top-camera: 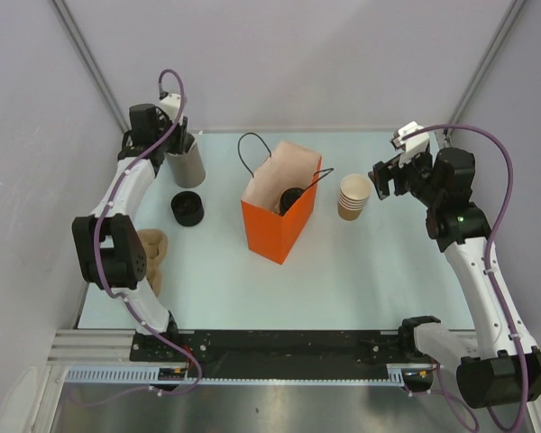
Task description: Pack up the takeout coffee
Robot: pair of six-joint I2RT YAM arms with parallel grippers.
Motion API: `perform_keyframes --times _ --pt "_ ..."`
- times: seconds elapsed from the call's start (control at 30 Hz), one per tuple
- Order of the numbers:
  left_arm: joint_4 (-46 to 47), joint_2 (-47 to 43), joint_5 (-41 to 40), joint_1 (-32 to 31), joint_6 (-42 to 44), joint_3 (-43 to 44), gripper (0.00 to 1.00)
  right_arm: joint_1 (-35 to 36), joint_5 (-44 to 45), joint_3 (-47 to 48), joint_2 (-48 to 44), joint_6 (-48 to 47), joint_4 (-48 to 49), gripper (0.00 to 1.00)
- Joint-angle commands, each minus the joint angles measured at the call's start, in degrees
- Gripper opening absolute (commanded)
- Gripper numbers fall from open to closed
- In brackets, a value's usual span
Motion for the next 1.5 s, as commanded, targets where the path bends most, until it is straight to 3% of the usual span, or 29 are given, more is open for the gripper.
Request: perform_keyframes --times 0.0,0.17,0.27,0.4,1.47 --pt "0.96 0.32 -0.52 -0.20 1.30 0.97 0.36 -0.22 -0.77 0.13 0.19 0.43 1.28 0.85" --pt "0.08 0.24 -0.34 -0.20 1.65 1.06 0.33 -0.13 -0.86 0.13 0.37 0.34 1.19 0.85" --pt "-0.53 0.24 -0.08 -0.20 1.74 1.06 0.23 -0.13 -0.95 0.13 0.46 0.34 1.19 0.85" --pt "-1.15 -0.20 0.10 -0.20 2.01 0.97 0.00 -0.22 -0.86 0.13 0.63 0.34 1.19 0.85" --pt "-9.06 -13.12 5.46 -0.20 -2.03 16.96 0.00 -0.22 -0.16 0.13 1.69 -0.10 0.93 0.85"
